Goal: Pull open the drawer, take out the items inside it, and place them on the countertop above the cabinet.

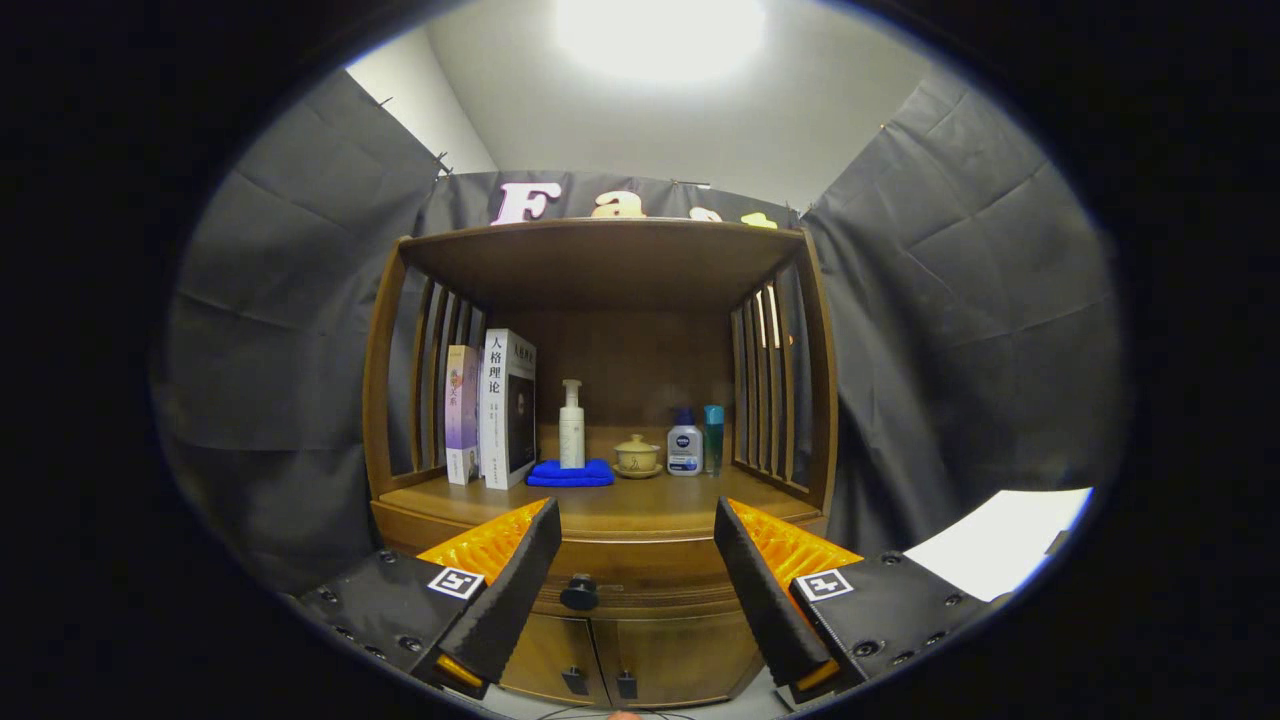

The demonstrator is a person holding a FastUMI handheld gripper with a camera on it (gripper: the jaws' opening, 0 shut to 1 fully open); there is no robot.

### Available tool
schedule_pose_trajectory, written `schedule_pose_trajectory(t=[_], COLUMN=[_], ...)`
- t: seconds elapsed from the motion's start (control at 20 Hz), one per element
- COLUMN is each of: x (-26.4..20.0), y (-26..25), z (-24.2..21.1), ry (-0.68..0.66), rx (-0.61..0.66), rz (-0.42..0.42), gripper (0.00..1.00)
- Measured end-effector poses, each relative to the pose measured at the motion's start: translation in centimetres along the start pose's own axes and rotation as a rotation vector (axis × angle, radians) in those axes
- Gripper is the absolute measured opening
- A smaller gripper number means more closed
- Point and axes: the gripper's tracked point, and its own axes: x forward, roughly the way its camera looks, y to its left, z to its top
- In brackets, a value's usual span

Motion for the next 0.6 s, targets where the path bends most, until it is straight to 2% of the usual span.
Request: schedule_pose_trajectory(t=[0.15, 0.6], x=[2.5, 7.8], y=[0.9, 2.7], z=[-2.4, -11.6], ry=[0.05, 0.231], rx=[0.0, -0.007], rz=[0.031, 0.023], gripper=[0.97, 0.98])
